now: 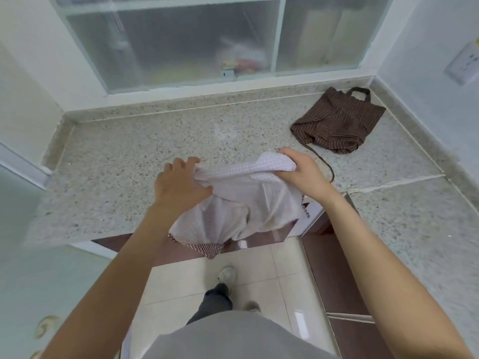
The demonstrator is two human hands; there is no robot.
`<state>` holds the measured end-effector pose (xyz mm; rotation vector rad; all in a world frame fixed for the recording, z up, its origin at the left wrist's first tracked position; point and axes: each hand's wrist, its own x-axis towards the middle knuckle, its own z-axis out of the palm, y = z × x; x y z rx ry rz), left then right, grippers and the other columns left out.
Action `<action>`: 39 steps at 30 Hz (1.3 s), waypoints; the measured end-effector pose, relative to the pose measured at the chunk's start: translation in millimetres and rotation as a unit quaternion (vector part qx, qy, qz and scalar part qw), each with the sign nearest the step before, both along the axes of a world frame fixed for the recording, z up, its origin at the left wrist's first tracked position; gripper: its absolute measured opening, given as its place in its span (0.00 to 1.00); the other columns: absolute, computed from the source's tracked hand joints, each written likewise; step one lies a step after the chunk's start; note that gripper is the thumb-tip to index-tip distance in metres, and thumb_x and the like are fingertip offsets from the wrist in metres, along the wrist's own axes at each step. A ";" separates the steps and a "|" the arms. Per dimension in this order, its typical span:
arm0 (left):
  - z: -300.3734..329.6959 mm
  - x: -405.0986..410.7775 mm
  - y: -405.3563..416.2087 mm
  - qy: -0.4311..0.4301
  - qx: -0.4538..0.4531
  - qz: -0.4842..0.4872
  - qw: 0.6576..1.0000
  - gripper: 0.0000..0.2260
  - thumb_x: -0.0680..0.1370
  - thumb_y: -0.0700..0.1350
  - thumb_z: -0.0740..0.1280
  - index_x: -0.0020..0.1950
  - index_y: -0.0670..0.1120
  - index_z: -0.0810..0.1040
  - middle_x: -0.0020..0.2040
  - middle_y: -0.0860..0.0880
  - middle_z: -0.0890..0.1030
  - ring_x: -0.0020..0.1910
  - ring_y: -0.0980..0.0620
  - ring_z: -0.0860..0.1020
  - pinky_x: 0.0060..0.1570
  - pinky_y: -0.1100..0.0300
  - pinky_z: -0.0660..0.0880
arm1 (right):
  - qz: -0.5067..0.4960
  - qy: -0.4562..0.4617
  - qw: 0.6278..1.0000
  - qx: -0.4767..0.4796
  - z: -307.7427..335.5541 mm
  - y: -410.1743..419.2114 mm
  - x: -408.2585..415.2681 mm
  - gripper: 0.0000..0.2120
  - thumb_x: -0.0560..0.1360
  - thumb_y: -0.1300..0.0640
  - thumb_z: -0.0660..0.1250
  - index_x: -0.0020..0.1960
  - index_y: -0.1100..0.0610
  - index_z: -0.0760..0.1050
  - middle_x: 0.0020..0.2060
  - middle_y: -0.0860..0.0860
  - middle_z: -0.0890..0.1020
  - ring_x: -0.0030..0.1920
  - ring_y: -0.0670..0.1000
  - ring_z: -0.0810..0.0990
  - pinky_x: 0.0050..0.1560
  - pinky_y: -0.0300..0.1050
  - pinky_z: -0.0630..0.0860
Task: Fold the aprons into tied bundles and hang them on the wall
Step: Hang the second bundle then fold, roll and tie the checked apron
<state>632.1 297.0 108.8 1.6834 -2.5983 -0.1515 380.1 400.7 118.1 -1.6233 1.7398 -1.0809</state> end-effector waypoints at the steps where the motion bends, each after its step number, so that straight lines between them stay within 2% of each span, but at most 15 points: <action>1: 4.9 -2.9 0.4 -0.023 0.001 -0.014 1.000 0.29 0.71 0.62 0.66 0.69 0.52 0.65 0.64 0.45 0.69 0.62 0.44 0.68 0.56 0.51 0.70 | 0.029 0.000 1.000 -0.003 5.5 -1.2 5.2 0.06 0.73 0.61 0.70 0.45 0.52 0.75 0.38 0.43 0.78 0.39 0.40 0.74 0.40 0.34 0.67; 4: 19.6 -17.7 4.8 0.139 0.036 -0.143 0.979 0.31 0.69 0.65 0.67 0.69 0.54 0.68 0.68 0.49 0.66 0.67 0.49 0.63 0.65 0.53 0.65 | 0.097 0.028 0.995 -0.007 20.1 -4.2 18.5 0.04 0.73 0.59 0.70 0.47 0.54 0.77 0.41 0.47 0.81 0.42 0.45 0.78 0.43 0.41 0.70; 6: 29.5 -31.1 11.3 0.244 0.189 -0.223 0.924 0.32 0.68 0.67 0.67 0.69 0.59 0.66 0.71 0.57 0.64 0.70 0.57 0.60 0.68 0.57 0.59 | 0.124 0.056 0.991 -0.016 25.8 -5.5 22.6 0.05 0.73 0.58 0.70 0.48 0.53 0.78 0.41 0.47 0.82 0.43 0.45 0.79 0.43 0.42 0.71; 8: 32.4 -39.8 18.3 0.300 0.333 -0.243 0.860 0.28 0.70 0.62 0.70 0.67 0.60 0.67 0.66 0.62 0.70 0.65 0.64 0.68 0.63 0.64 0.64 | 0.127 0.066 0.990 -0.013 31.1 -5.1 22.7 0.05 0.72 0.58 0.71 0.48 0.53 0.78 0.40 0.45 0.81 0.41 0.44 0.78 0.42 0.41 0.71; 12: 16.6 -41.0 14.5 0.327 0.423 -0.214 0.817 0.22 0.69 0.61 0.69 0.59 0.51 0.78 0.53 0.50 0.82 0.52 0.51 0.81 0.56 0.55 0.75 | 0.108 0.080 0.991 0.003 34.6 1.8 14.2 0.05 0.71 0.59 0.71 0.45 0.52 0.77 0.38 0.43 0.80 0.39 0.41 0.77 0.40 0.41 0.70; 15: 3.2 -35.9 8.8 0.283 0.416 -0.220 0.836 0.20 0.70 0.60 0.69 0.48 0.44 0.80 0.43 0.41 0.80 0.40 0.46 0.79 0.45 0.57 0.72 | 0.098 0.050 0.994 0.025 33.6 8.4 2.7 0.07 0.70 0.59 0.73 0.45 0.52 0.77 0.39 0.43 0.80 0.39 0.42 0.77 0.42 0.44 0.71; 18: -11.2 -22.5 1.9 0.184 0.416 -0.205 0.867 0.31 0.65 0.70 0.67 0.38 0.39 0.74 0.32 0.47 0.71 0.30 0.54 0.68 0.34 0.63 0.61 | 0.082 -0.001 0.995 0.064 28.8 15.5 -10.6 0.12 0.68 0.48 0.74 0.45 0.52 0.76 0.41 0.45 0.79 0.41 0.44 0.76 0.44 0.40 0.69; 21: -30.1 -2.9 -7.3 0.170 0.391 -0.164 0.890 0.31 0.63 0.74 0.64 0.33 0.44 0.68 0.28 0.51 0.66 0.28 0.56 0.64 0.34 0.61 0.59 | 0.016 -0.038 0.990 0.135 13.9 21.6 -18.4 0.22 0.74 0.33 0.58 0.50 0.49 0.78 0.52 0.44 0.80 0.52 0.43 0.76 0.57 0.44 0.68; 24: -32.7 9.0 -12.0 0.252 0.385 -0.134 0.878 0.15 0.77 0.59 0.62 0.43 0.49 0.81 0.43 0.49 0.81 0.44 0.54 0.77 0.51 0.59 0.68 | 0.007 0.022 0.987 0.158 -6.4 21.1 -21.6 0.13 0.78 0.46 0.60 0.48 0.53 0.79 0.45 0.45 0.80 0.44 0.44 0.75 0.52 0.46 0.68; 26: -26.0 12.0 -15.5 0.317 0.348 -0.131 0.872 0.08 0.78 0.49 0.64 0.43 0.50 0.80 0.41 0.50 0.79 0.41 0.55 0.76 0.47 0.61 0.68 | 0.041 0.090 0.979 0.178 -13.1 17.4 -21.4 0.03 0.76 0.57 0.66 0.48 0.51 0.78 0.42 0.43 0.79 0.40 0.39 0.76 0.48 0.39 0.70; 28: -18.3 14.0 -18.7 0.329 0.290 -0.145 0.887 0.04 0.76 0.47 0.68 0.42 0.50 0.79 0.39 0.52 0.78 0.36 0.60 0.74 0.41 0.67 0.68 | 0.048 0.129 0.973 0.185 -17.4 12.8 -21.3 0.06 0.75 0.62 0.66 0.49 0.52 0.77 0.41 0.41 0.78 0.36 0.36 0.75 0.41 0.30 0.68; 30: -17.1 16.3 -21.9 0.318 0.236 -0.156 0.905 0.03 0.75 0.45 0.70 0.44 0.53 0.78 0.42 0.55 0.80 0.39 0.64 0.75 0.41 0.74 0.68 | 0.028 0.139 0.975 0.171 -21.6 7.8 -21.9 0.05 0.74 0.63 0.67 0.45 0.54 0.77 0.38 0.44 0.78 0.35 0.38 0.73 0.40 0.35 0.66; 33: -19.7 23.6 -26.2 0.272 0.181 -0.148 0.934 0.02 0.74 0.50 0.70 0.43 0.54 0.78 0.39 0.56 0.79 0.36 0.63 0.74 0.38 0.72 0.67 | 0.000 0.068 0.989 0.135 -20.8 2.1 -20.7 0.03 0.75 0.63 0.67 0.44 0.56 0.78 0.39 0.49 0.79 0.37 0.45 0.74 0.39 0.38 0.67; 37: -32.5 39.3 -29.6 0.112 0.162 -0.151 0.969 0.16 0.74 0.56 0.67 0.38 0.43 0.76 0.31 0.51 0.75 0.30 0.57 0.70 0.32 0.64 0.63 | -0.023 -0.067 0.992 0.103 -7.0 -1.4 -19.4 0.03 0.74 0.61 0.69 0.47 0.59 0.80 0.40 0.48 0.79 0.35 0.39 0.74 0.36 0.30 0.67; 39: -38.3 45.7 -30.1 0.137 0.159 -0.114 0.971 0.16 0.75 0.54 0.67 0.39 0.42 0.76 0.33 0.49 0.76 0.32 0.55 0.72 0.34 0.62 0.64 | 0.013 -0.109 0.984 0.138 -4.1 -3.4 -21.4 0.05 0.72 0.59 0.71 0.48 0.58 0.80 0.42 0.48 0.79 0.39 0.39 0.75 0.41 0.31 0.69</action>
